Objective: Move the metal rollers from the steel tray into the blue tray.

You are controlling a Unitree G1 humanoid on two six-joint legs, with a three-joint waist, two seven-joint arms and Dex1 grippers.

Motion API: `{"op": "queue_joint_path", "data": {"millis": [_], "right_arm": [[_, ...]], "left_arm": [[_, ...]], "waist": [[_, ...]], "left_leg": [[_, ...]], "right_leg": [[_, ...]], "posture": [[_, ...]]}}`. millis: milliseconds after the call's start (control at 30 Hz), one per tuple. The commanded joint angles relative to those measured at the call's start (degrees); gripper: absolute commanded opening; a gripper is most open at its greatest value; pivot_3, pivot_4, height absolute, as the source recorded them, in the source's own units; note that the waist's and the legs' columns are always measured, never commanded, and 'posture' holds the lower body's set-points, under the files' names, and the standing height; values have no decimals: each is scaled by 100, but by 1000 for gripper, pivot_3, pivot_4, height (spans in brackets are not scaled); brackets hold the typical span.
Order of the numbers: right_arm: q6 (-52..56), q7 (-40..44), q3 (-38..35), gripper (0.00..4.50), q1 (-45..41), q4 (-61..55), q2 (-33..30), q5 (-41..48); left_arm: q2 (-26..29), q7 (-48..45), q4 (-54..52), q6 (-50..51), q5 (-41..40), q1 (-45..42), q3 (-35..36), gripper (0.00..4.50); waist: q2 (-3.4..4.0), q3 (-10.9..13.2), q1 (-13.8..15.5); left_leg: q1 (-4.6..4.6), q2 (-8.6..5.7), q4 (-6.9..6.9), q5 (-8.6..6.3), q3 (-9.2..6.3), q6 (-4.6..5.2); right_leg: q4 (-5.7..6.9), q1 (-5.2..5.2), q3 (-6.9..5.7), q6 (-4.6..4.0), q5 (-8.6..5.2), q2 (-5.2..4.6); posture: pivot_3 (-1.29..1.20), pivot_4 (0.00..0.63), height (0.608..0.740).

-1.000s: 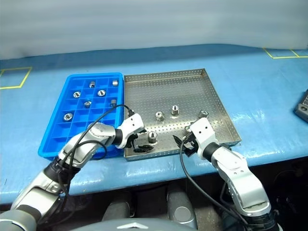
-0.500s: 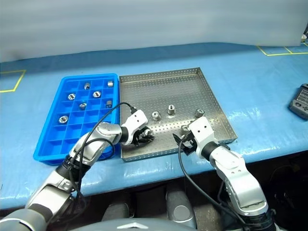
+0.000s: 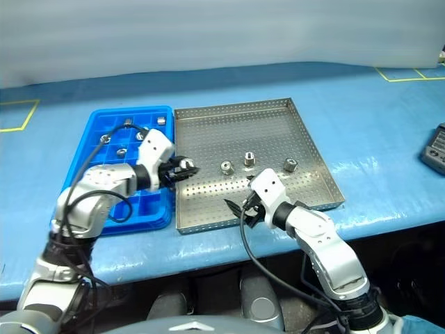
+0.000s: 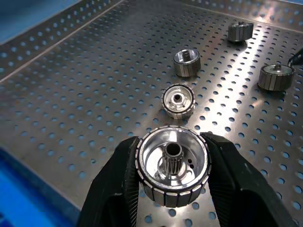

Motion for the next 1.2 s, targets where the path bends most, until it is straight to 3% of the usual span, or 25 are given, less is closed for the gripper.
{"op": "queue_joint_path", "data": {"millis": [33, 300, 467, 667, 733, 867, 1033, 1200], "right_arm": [[-193, 191, 30, 4500, -198, 27, 66, 127], [-102, 233, 217, 4500, -567, 487, 101, -31], [-48, 216, 227, 4500, -640, 542, 71, -51], [-17, 186, 241, 4500, -671, 598, 80, -102], [-10, 175, 259, 4500, -676, 597, 104, -115], [-27, 127, 259, 4500, -674, 588, 131, -164], [-21, -26, 109, 4500, -583, 533, 122, -204], [21, -325, -157, 4500, -437, 405, 113, -286]], "left_arm": [[267, 369, -627, 473, -41, 251, 567, 1692], [87, 2018, -982, 1518, 670, 994, 1419, 1692], [133, 2210, -1240, 1916, 695, 1364, 1783, 1692], [335, 2183, -1292, 1926, 685, 1625, 1725, 1692], [372, 2174, -1218, 1799, 699, 1626, 1592, 2423], [79, 2258, -1207, 1595, 610, 1381, 1539, 3481], [-612, 1688, -1143, 844, -170, 680, 1678, 3481], [-1028, 1014, -362, 172, -455, -181, 508, 3481]], "waist": [[-2, 1, 80], [-6, 3, 518], [-16, 5, 718], [-18, 4, 812], [-18, 4, 813], [-16, 2, 823], [-29, 0, 867], [-29, 0, 818]], "left_leg": [[0, -1, 1, 0, 0, 0], [1, 0, 5, 0, -2, 0], [-4, 0, 4, -1, -7, -1], [-1, 0, 6, -1, -5, -2], [0, 1, 6, -1, -4, -2], [3, 2, 6, -1, -4, -3], [-10, 0, 11, -1, -3, -3], [-9, -3, 9, -2, 0, -4]], "right_leg": [[0, 1, 0, 0, 0, -1], [-1, 3, -3, 0, 0, 1], [-5, 1, -9, -1, 0, 0], [-6, 3, -10, -1, -1, -3], [-6, 2, -11, -1, 0, -3], [-4, 3, -12, -2, -1, -3], [-11, 2, -18, -2, 0, -7], [-13, 4, -14, -1, 0, -7]], "posture": [[6, 150, 740], [92, 150, 740], [109, 150, 740], [121, 150, 740], [114, 150, 740], [97, 150, 740], [44, 150, 740], [-16, 150, 740]]}}
